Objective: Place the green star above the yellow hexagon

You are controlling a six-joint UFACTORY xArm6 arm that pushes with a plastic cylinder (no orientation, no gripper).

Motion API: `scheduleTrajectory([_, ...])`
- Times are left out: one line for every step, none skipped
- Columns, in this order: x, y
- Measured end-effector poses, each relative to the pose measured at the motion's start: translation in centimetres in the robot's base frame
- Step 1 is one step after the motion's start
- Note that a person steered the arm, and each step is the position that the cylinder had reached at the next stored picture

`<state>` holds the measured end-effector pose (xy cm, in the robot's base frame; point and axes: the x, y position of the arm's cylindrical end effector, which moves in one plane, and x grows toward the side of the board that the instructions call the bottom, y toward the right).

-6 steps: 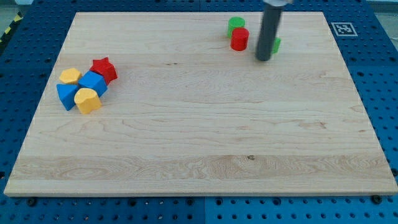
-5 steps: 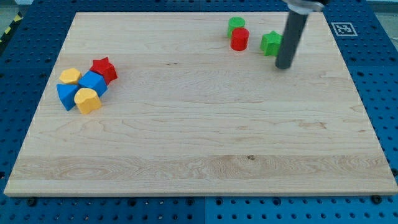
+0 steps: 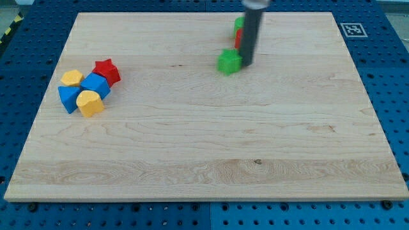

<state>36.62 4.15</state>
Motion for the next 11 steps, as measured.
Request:
scheduleTrajectory([0.7, -2.2])
scheduleTrajectory([1.1, -0.8])
scheduleTrajectory([5.6, -1.6])
scheduleTrajectory([4.6, -6.9])
scheduleTrajectory([-0.7, -12.9])
scheduleTrajectory([0.5, -12.8])
scheduleTrajectory([3.7, -8.4])
scheduleTrajectory([4.4, -2.6])
scheduleTrajectory([3.7, -0.1])
scheduleTrajectory([1.1, -4.9])
scheduleTrajectory([-1.2, -13.1])
